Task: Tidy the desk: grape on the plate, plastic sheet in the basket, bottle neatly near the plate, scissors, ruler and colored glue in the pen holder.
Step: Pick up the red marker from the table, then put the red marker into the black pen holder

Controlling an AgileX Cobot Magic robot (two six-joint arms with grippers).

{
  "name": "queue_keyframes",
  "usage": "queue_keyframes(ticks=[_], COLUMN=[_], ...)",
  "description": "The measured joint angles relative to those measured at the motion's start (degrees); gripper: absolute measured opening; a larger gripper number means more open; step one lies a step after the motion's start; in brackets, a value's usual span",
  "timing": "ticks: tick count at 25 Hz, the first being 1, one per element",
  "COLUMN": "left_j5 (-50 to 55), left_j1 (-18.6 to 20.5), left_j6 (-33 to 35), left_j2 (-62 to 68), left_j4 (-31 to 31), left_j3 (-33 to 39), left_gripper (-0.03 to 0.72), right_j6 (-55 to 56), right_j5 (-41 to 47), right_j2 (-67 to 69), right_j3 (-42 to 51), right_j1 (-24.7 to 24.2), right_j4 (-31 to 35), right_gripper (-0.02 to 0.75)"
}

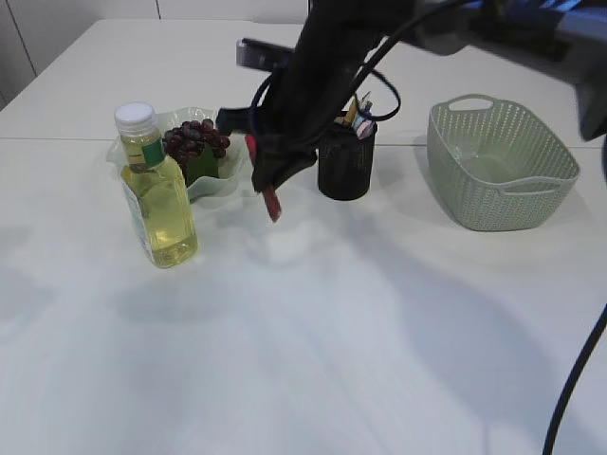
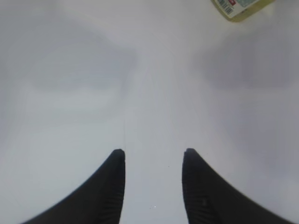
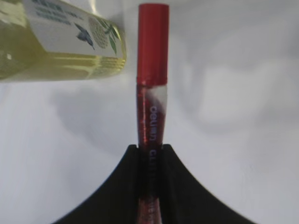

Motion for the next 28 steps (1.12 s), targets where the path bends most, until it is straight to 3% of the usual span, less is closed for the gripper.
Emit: queue_keyframes(ticks=[9,20,28], left_j5=[0.0,0.0,0.0], left_j1=[0.0,0.0,0.0], left_j6=[0.0,0.0,0.0], left_j2=[0.0,0.0,0.0], left_j4=[0.0,0.0,0.0], left_j3=[0.0,0.0,0.0], left_gripper=[0.295,0.295,0.29], right_j6=[-18.8,-43.7,-55.7], right_j5=[-2.2,-18.4,-25.2], right_j2=[-3.5,-3.5,1.7], right_j3=[-0.1,-0.1,-0.1], right_j1=[-11.0,-16.9,-18.3], right_j4=[17.6,26.1,32.4], right_gripper=[0.104,0.104,0.103])
